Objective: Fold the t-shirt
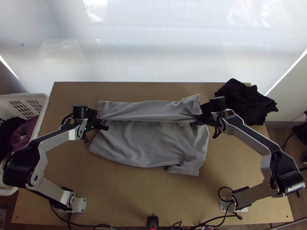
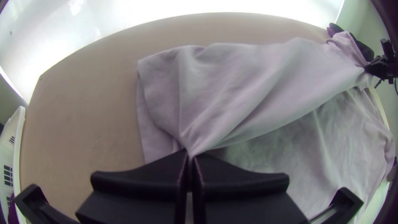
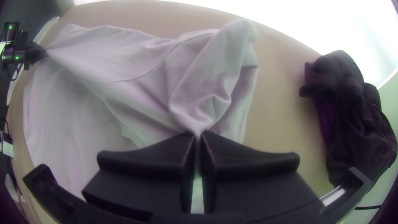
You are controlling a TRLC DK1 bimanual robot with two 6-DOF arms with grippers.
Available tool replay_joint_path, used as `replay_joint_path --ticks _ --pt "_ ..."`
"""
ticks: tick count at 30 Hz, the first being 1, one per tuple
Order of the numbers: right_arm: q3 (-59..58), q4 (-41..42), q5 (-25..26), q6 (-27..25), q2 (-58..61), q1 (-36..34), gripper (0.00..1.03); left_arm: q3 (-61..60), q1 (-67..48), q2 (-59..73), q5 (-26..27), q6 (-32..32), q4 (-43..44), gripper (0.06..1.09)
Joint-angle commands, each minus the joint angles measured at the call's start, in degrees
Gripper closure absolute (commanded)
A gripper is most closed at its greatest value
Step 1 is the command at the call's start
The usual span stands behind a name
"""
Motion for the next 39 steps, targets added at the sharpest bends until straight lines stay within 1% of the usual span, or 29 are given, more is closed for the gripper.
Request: replay_joint_path --ticks 1,3,4,5,7,8,9,10,11,12,13,16,20,22,26,32,39 --pt "-1.9 2.0 0.1 -0.3 1.6 0.2 1.0 -0.2 -0.5 1.2 -0.1 0.0 0.1 1.05" --pt "-1.6 2.5 0.1 -0.3 2.6 0.1 1.0 0.1 -0.7 1.7 -0.1 0.1 -0.2 1.05" --pt "-1.1 2.6 0.1 -0.3 2.9 0.1 0.96 0.5 -0.9 1.8 -0.1 0.3 -0.8 1.02" --pt "-0.7 2.6 0.1 -0.3 2.9 0.0 0.79 0.9 -0.8 1.7 -0.1 0.3 -1.7 0.95" --pt "0.1 2.6 0.1 -0.2 2.4 0.0 0.3 2.2 -0.5 0.4 0.2 0.5 -5.1 0.78" --pt "0.7 2.5 0.1 -0.1 2.1 0.0 0.13 2.8 -0.1 -0.8 1.2 0.4 -6.5 0.71" --pt "1.3 2.0 0.1 -0.1 1.3 0.0 0.04 3.6 0.5 -2.3 2.2 0.2 -8.4 0.58" --pt "1.8 1.8 0.1 -0.1 0.1 0.0 0.04 4.8 1.2 -3.9 3.5 0.1 -11.5 0.44" --pt "2.1 1.8 0.1 -0.1 -1.1 0.0 0.04 6.3 2.0 -5.3 4.5 0.1 -15.1 0.35" --pt "2.6 1.6 0.1 -0.1 -2.3 0.0 0.04 7.7 2.6 -6.9 5.5 0.1 -18.7 0.28" --pt "3.1 1.2 0.1 -0.1 -3.3 0.0 0.04 8.8 3.4 -8.3 6.2 0.4 -21.9 0.25" --pt "4.3 -0.8 0.1 0.0 -6.3 -0.1 0.04 10.1 5.3 -12.6 8.4 2.3 -30.9 0.22" --pt "6.1 -6.1 -0.1 -0.1 -9.7 0.0 0.04 8.3 7.3 -17.3 8.4 6.0 -41.8 0.22" --pt "6.6 -8.9 -0.4 -0.1 -11.5 0.3 0.04 6.4 8.5 -19.4 8.5 7.0 -45.2 0.22" --pt "5.5 -11.7 -0.9 -0.4 -16.1 0.7 0.04 1.3 9.1 -23.9 8.7 7.5 -47.0 0.22" --pt "2.9 -14.1 -1.0 -0.3 -21.1 2.6 0.04 -3.6 7.2 -25.8 9.2 6.5 -47.2 0.23" --pt "2.6 -19.7 -1.1 0.0 -24.5 7.7 0.04 -7.2 6.4 -24.9 9.2 5.0 -41.4 0.23"
